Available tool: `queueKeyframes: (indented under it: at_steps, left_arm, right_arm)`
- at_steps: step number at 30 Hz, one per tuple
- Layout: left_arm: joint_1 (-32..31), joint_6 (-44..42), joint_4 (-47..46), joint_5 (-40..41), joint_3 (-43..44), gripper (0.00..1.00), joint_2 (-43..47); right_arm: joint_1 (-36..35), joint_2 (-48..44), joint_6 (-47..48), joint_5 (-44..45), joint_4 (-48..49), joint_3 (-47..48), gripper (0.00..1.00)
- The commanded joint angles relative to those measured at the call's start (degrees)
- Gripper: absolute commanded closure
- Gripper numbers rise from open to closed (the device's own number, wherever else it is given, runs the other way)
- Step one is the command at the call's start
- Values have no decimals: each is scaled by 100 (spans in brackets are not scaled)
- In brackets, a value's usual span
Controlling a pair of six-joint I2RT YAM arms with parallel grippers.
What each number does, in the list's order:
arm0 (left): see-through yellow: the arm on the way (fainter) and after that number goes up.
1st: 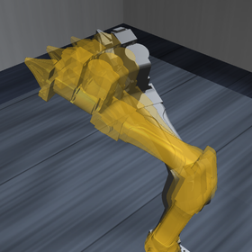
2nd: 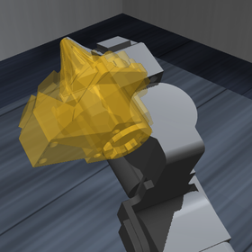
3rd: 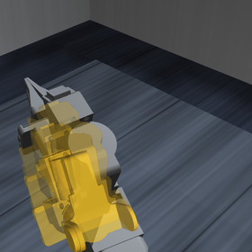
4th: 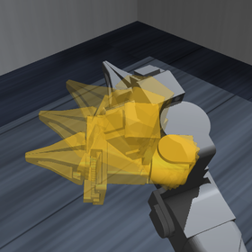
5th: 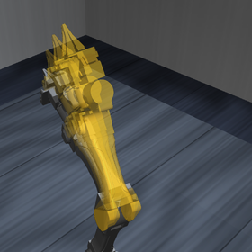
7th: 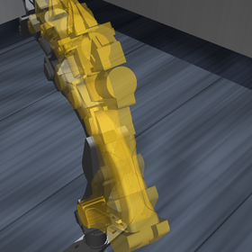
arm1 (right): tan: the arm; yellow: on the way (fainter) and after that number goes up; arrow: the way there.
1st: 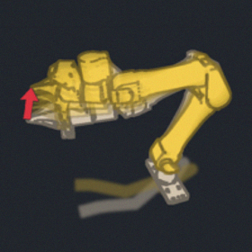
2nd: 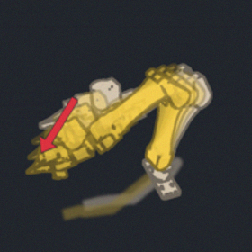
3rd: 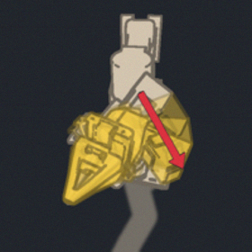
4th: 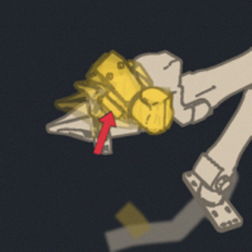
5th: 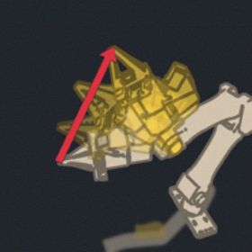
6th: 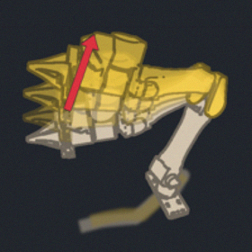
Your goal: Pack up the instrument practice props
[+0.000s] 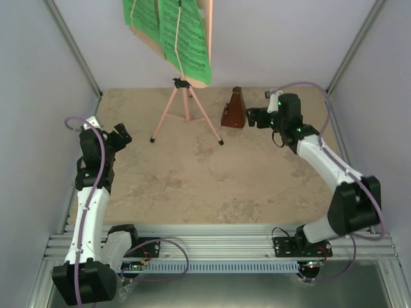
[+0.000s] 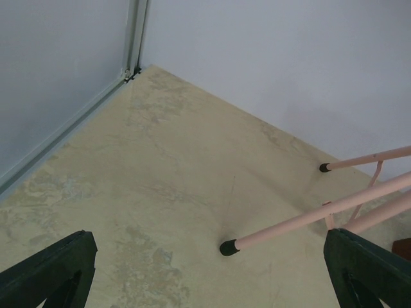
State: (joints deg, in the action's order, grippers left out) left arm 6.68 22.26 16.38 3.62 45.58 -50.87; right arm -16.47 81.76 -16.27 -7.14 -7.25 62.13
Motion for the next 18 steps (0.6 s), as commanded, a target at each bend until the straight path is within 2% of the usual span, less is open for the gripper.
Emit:
queueKeyframes:
  at_steps: [1, 5, 11, 18]
  left_arm:
    - [127, -161, -210, -362, -76, 1, 90]
    - [173, -218, -165, -419, -61, 1, 159]
    - [198, -330, -153, -509, -92, 0, 322]
    - [199, -372, -50, -450, -54, 1, 291]
  right_arm:
    - [-129, 862, 214, 108, -719, 1035, 6]
    - [-217, 1615, 173, 144, -691, 1878, 6]
    - [-414, 2648, 6, 811, -1164, 3236, 10]
    - [-698, 3211, -240, 1688, -1222, 3937, 10]
